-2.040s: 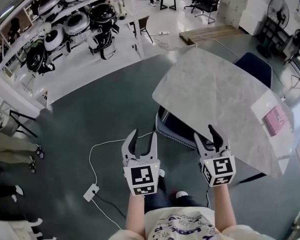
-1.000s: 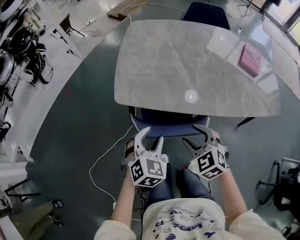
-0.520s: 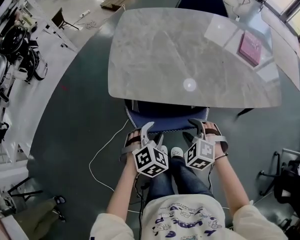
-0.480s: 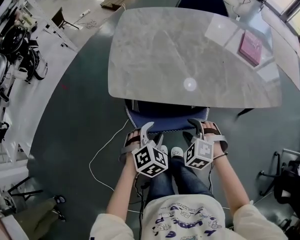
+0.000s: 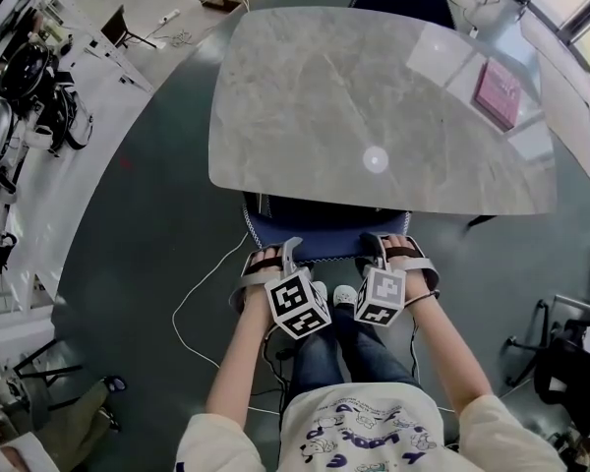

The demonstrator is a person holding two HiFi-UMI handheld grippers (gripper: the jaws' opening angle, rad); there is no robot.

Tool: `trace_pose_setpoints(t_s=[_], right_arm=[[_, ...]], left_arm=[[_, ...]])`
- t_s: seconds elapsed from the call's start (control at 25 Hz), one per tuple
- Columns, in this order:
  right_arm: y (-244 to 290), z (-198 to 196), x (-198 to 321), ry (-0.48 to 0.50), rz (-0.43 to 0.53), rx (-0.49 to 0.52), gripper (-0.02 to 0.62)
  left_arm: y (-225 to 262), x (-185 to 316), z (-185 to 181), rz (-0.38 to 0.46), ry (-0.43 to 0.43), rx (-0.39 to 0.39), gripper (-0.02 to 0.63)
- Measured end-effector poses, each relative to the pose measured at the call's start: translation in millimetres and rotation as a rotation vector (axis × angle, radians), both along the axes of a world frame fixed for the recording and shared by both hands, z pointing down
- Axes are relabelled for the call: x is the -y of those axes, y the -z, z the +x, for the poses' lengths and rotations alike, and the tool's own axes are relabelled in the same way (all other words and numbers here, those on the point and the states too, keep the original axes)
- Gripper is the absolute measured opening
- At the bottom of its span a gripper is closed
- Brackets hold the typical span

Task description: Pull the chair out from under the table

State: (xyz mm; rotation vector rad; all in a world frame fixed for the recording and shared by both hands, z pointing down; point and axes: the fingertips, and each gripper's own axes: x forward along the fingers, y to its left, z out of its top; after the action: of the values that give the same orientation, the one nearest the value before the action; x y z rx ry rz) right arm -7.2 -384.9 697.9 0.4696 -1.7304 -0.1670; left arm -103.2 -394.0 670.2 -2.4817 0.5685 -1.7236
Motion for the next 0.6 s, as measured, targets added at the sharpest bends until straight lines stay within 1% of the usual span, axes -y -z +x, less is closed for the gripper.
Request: trace_pose_setpoints(t_s=[0.08, 0.12, 0.16, 0.2, 0.24, 0.4, 0.52, 0.6], right_arm=[[-1, 0, 4, -0.008, 0.004, 0.007, 0.211], [-1, 0, 7, -0.012, 0.009, 0.010, 0.194], [0, -1, 9, -0.015, 0.013, 0.013, 0.179], [0, -1, 10, -0.014, 0.015, 0.013, 0.172], [-1, -2, 11, -0.011, 0.015, 0.012, 0.170], [-3, -1, 10, 0.013, 0.027, -0.003, 0.153], [-3, 3, 10, 0.012, 0.033, -0.010, 0.137], [-3, 3, 10, 0.018, 0.031, -0.011, 0.123]], left_arm=[[-8, 2, 0, -0.015, -0.025, 0.037, 0.220], [-13, 3, -1, -0.022, -0.035, 0.055, 0.206], [-17, 4, -1, -0.028, -0.045, 0.071, 0.177], [-21, 4, -1, -0.030, -0.056, 0.087, 0.166], [-24, 4, -2, -0.026, -0.070, 0.105, 0.149], [-30, 4, 1, 0.029, -0.136, 0.180, 0.127], [-31, 3, 5, 0.042, -0.138, 0.207, 0.110], [-30, 3, 5, 0.047, -0.139, 0.211, 0.103]])
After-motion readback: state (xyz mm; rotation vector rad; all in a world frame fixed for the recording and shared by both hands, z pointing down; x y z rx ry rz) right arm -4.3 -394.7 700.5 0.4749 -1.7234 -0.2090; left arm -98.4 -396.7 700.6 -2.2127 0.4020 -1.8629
